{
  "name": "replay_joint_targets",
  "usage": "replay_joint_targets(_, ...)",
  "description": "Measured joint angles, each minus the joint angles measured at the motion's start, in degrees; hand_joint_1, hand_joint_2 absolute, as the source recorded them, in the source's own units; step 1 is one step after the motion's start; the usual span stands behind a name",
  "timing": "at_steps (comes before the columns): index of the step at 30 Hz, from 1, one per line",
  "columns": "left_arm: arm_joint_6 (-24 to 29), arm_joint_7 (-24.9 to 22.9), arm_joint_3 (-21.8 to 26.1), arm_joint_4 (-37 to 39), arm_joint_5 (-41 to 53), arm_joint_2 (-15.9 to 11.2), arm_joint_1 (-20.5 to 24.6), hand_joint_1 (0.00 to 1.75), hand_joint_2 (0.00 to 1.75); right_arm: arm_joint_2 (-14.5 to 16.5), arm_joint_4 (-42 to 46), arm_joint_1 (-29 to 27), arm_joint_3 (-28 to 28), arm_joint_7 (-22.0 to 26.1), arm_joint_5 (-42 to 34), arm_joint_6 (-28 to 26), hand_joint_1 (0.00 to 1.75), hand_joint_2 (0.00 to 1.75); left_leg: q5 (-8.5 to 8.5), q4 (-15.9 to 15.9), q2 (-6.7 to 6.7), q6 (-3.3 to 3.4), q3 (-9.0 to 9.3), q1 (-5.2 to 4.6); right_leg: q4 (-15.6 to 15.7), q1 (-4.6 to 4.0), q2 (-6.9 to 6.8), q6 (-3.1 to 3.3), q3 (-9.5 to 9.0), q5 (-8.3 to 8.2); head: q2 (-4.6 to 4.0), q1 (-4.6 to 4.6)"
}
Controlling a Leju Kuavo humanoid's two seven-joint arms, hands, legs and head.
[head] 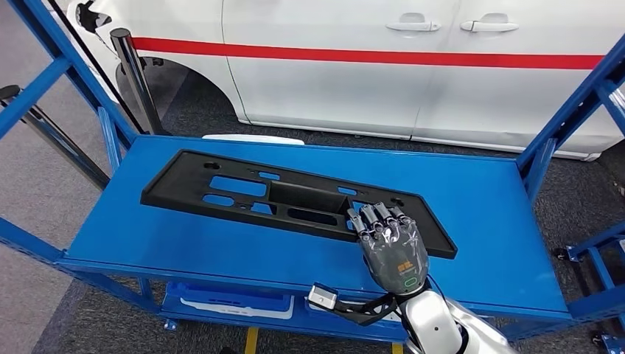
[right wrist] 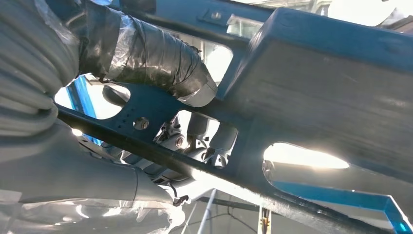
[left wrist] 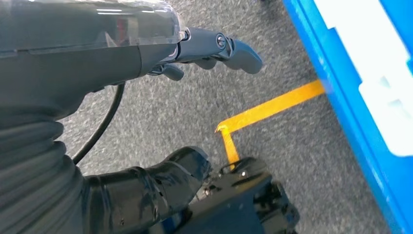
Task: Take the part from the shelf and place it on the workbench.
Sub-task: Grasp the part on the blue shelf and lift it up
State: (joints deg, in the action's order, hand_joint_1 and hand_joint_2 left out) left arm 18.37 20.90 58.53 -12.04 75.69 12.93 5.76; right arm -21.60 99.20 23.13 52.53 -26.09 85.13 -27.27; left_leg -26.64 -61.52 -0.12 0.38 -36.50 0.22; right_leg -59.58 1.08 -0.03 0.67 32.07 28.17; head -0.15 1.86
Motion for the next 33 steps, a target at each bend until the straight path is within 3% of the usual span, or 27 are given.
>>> replay_joint_targets(3, -0.01, 0.0, -0.01, 0.0, 0.0, 0.01, -0.06, 0.0, 1.75, -0.04, -0.15, 0.27, 0.53, -0.1, 0.0, 0.02, 1.75, 1.75, -6.64, -9.76, 0.0, -0.63, -3.4, 0.22, 0.02, -0.21, -0.14, 0.8, 1.43, -1.07, 0.0, -0.04)
replay_joint_targets(4, -0.01, 0.0, -0.01, 0.0, 0.0, 0.01, -0.07, 0.0, 1.75, -0.05, -0.23, 0.28, 0.69, -0.12, 0.0, 0.02, 1.75, 1.75, -7.84, -12.47, 0.01, -0.69, -4.02, 0.25, -0.04, -0.33, -0.16, 0.84, 1.96, -1.42, 0.0, -0.04)
replay_joint_targets(5, -0.01, 0.0, -0.01, 0.0, 0.0, 0.01, -0.08, 0.0, 1.75, -0.06, -0.33, 0.29, 0.85, -0.12, 0.0, 0.02, 1.75, 1.75, -7.95, -13.36, 0.01, -0.65, -3.72, 0.26, -0.12, -0.43, -0.18, 0.85, 2.46, -1.72, 0.0, -0.04)
replay_joint_targets(6, -0.01, 0.0, -0.01, 0.0, -0.01, 0.0, -0.09, 0.0, 1.75, -0.08, -0.42, 0.29, 0.97, -0.15, 0.0, 0.02, 1.75, 1.75, -7.19, -12.35, 0.01, -0.53, -2.51, 0.25, -0.22, -0.51, -0.18, 0.83, 2.88, -1.98, 0.0, -0.04)
replay_joint_targets(9, -0.01, 0.02, -0.02, 0.0, -0.01, -0.05, -0.01, 0.0, 1.75, -0.13, -0.51, 0.39, 1.25, -0.43, 0.0, 0.0, 1.75, 1.75, -3.68, -1.0, -0.04, 0.6, 5.05, -0.09, -0.45, -0.66, -0.19, 0.55, 3.55, -2.59, 0.0, -0.02)
replay_joint_targets(10, -0.02, 0.05, -0.02, 0.0, -0.01, -0.08, 0.02, 0.0, 1.75, -0.14, -0.53, 0.5, 1.36, -0.61, 0.0, -0.01, 1.75, 1.75, -3.05, 1.95, -0.06, 0.96, 6.82, -0.34, -0.42, -0.58, -0.21, 0.31, 3.63, -2.83, 0.0, -0.01)
replay_joint_targets(11, -0.02, 0.08, -0.02, 0.0, 0.0, -0.1, 0.03, 0.0, 1.75, -0.15, -0.56, 0.62, 1.53, -0.9, 0.0, -0.01, 1.75, 1.75, -2.97, 3.36, -0.07, 1.22, 7.45, -0.58, -0.34, -0.43, -0.25, -0.01, 3.68, -3.12, 0.0, -0.01)
replay_joint_targets(14, -0.07, 0.18, -0.03, 0.0, -0.03, -0.1, -0.08, 0.0, 1.75, -0.21, -0.71, 0.88, 2.38, -2.26, 0.0, -0.02, 1.75, 1.75, -1.76, 4.48, 0.06, 1.84, 7.28, -0.82, 0.04, -0.18, -0.26, -1.11, 3.77, -3.88, 0.0, -0.01)
replay_joint_targets(15, -0.08, 0.19, -0.03, 0.0, -0.04, -0.09, -0.1, 0.0, 1.75, -0.26, -0.75, 0.93, 2.64, -2.62, 0.0, -0.03, 1.75, 1.75, -1.14, 5.01, 0.18, 2.21, 7.25, -0.66, -0.53, -0.2, -0.2, -1.39, 4.05, -3.14, 0.0, 0.02)
replay_joint_targets(16, -0.1, 0.2, -0.03, 0.0, -0.06, -0.08, -0.12, 0.0, 1.75, -0.32, -0.8, 0.98, 2.83, -2.85, 0.0, -0.03, 1.75, 1.75, -0.49, 5.5, 0.32, 2.54, 7.1, -0.48, -2.18, -0.22, -0.14, -1.63, 4.71, -1.52, 0.0, 0.03)
replay_joint_targets(18, -0.15, 0.2, -0.02, 0.0, -0.07, -0.05, -0.12, 0.0, 1.75, -0.4, -0.96, 1.04, 3.26, -3.19, 0.0, -0.04, 1.75, 1.75, 0.4, 5.75, 0.49, 2.94, 6.29, -0.36, -8.53, -0.17, -0.06, -2.08, 6.96, 3.25, 0.0, 0.05)
replay_joint_targets(19, -0.17, 0.2, -0.02, 0.0, -0.07, -0.04, -0.15, 0.0, 1.75, -0.42, -1.07, 1.0, 3.48, -3.3, 0.0, -0.06, 1.75, 1.75, 0.64, 5.59, 0.54, 2.92, 5.76, -0.38, -11.84, -0.1, -0.06, -2.3, 7.99, 5.02, 0.0, 0.05)
replay_joint_targets(20, -0.19, 0.2, -0.02, 0.0, -0.07, -0.04, -0.2, 0.0, 1.75, -0.43, -1.18, 0.92, 3.71, -3.4, 0.0, -0.1, 1.75, 1.75, 0.84, 5.34, 0.58, 2.87, 5.23, -0.38, -14.05, -0.01, -0.06, -2.51, 8.45, 5.8, 0.0, 0.05)
replay_joint_targets(21, -0.19, 0.2, -0.03, 0.0, -0.07, -0.04, -0.26, 0.0, 1.75, -0.43, -1.26, 0.85, 3.93, -3.48, 0.0, -0.17, 1.75, 1.75, 1.0, 4.99, 0.61, 2.79, 4.67, -0.34, -14.38, 0.13, -0.07, -2.69, 7.95, 5.48, 0.0, 0.05)
replay_joint_targets(23, -0.19, 0.2, -0.03, 0.0, -0.06, -0.03, -0.3, 0.0, 1.75, -0.43, -1.32, 0.69, 4.19, -3.56, 0.0, -0.48, 1.75, 1.75, 1.12, 3.92, 0.61, 2.51, 3.49, -0.18, -8.91, 0.5, -0.09, -2.99, 3.87, 2.9, 0.0, 0.05)
replay_joint_targets(25, -0.19, 0.2, -0.02, 0.0, -0.05, -0.03, -0.32, 0.0, 1.75, -0.43, -1.29, 0.43, 4.1, -3.57, 0.0, -0.95, 1.75, 1.75, 1.12, 2.85, 0.54, 1.94, 2.46, -0.16, -2.58, 0.44, 0.01, -2.75, -0.07, 1.4, 0.0, 0.04)
replay_joint_targets(26, -0.18, 0.21, -0.02, 0.0, -0.05, -0.04, -0.35, 0.0, 1.75, -0.43, -1.27, 0.21, 3.93, -3.56, 0.0, -1.16, 1.75, 1.75, 1.17, 2.48, 0.5, 1.58, 2.15, -0.21, -1.09, 0.31, 0.09, -2.45, -0.76, 1.33, 0.0, 0.04)
replay_joint_targets(29, -0.18, 0.21, -0.02, 0.0, -0.02, -0.04, -0.46, 0.0, 1.75, -0.42, -1.26, -0.57, 3.38, -3.49, 0.0, -1.74, 1.75, 1.75, 1.52, 2.06, 0.41, 0.52, 1.56, -0.21, -0.75, 0.1, 0.26, -1.05, -0.1, 0.82, 0.0, 0.0)
replay_joint_targets(30, -0.19, 0.2, -0.02, 0.0, -0.02, -0.04, -0.49, 0.0, 1.75, -0.4, -1.26, -0.79, 3.21, -3.41, 0.0, -1.97, 1.75, 1.75, 0.91, 1.51, 0.39, 0.19, 1.15, -0.12, -0.71, 0.13, 0.25, -0.52, 0.2, 0.48, 0.0, -0.01)
replay_joint_targets(31, -0.19, 0.2, -0.02, 0.0, -0.02, -0.04, -0.52, 0.0, 1.75, -0.38, -1.26, -1.04, 2.96, -3.3, 0.0, -2.25, 1.75, 1.75, -0.52, 0.06, 0.38, -0.08, 0.49, -0.02, -0.61, 0.17, 0.18, -0.05, 0.52, 0.13, 0.0, -0.01)
replay_joint_targets(33, -0.19, 0.21, -0.02, 0.0, -0.05, -0.04, -0.53, 0.0, 1.75, -0.33, -1.25, -1.82, 2.14, -2.73, 0.0, -2.88, 1.75, 1.75, -5.04, -5.88, 0.38, -0.5, -1.69, 0.11, -0.58, 0.05, 0.01, 0.57, 1.31, -0.55, 0.0, -0.04)
